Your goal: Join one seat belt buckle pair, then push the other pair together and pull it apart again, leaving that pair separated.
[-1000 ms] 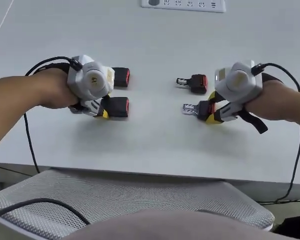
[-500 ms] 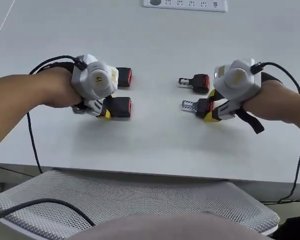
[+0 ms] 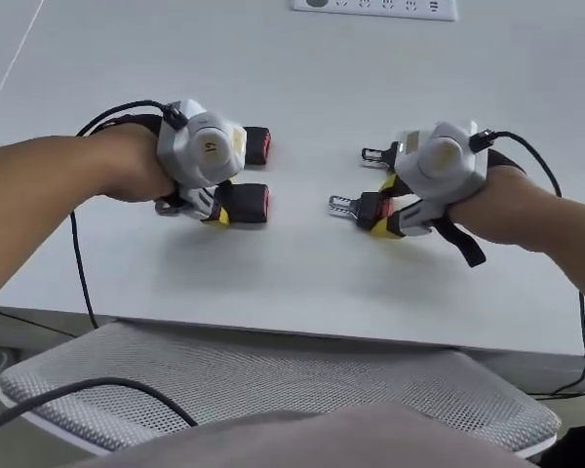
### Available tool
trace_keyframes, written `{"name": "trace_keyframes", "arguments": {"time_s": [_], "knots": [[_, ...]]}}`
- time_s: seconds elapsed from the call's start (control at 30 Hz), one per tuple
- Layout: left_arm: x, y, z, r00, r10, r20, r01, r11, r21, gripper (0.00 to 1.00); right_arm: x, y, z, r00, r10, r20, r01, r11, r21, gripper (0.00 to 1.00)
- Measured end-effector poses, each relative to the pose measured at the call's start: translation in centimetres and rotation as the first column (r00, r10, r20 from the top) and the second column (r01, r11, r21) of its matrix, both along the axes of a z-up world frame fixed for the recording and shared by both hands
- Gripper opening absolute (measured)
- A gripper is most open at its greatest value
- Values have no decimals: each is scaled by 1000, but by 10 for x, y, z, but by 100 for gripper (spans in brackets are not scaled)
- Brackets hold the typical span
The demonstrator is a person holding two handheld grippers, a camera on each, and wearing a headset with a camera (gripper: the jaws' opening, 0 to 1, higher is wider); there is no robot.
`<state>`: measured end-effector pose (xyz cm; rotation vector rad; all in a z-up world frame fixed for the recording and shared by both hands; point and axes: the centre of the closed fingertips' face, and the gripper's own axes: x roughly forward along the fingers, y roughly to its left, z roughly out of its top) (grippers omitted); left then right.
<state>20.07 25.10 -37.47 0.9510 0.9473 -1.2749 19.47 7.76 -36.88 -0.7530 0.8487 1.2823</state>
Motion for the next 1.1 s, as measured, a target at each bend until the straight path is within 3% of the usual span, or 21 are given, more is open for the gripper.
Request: {"name": "trace_keyframes", "arguments": {"time_s": [0.27,0.67,1.1], "knots": [[0,0,1,1000,-8,0,8,1000,-1,32,0,32,-1,998,59,4,-59,998,12,34],[1,0,-1,1000,-24,-5,24,1000,0,32,1,67,-1,996,91,-2,-90,995,42,34],[1,-2,-1,999,-49,-11,49,999,19,32,3,75,-6,988,152,-8,-153,988,-22,33]]}}
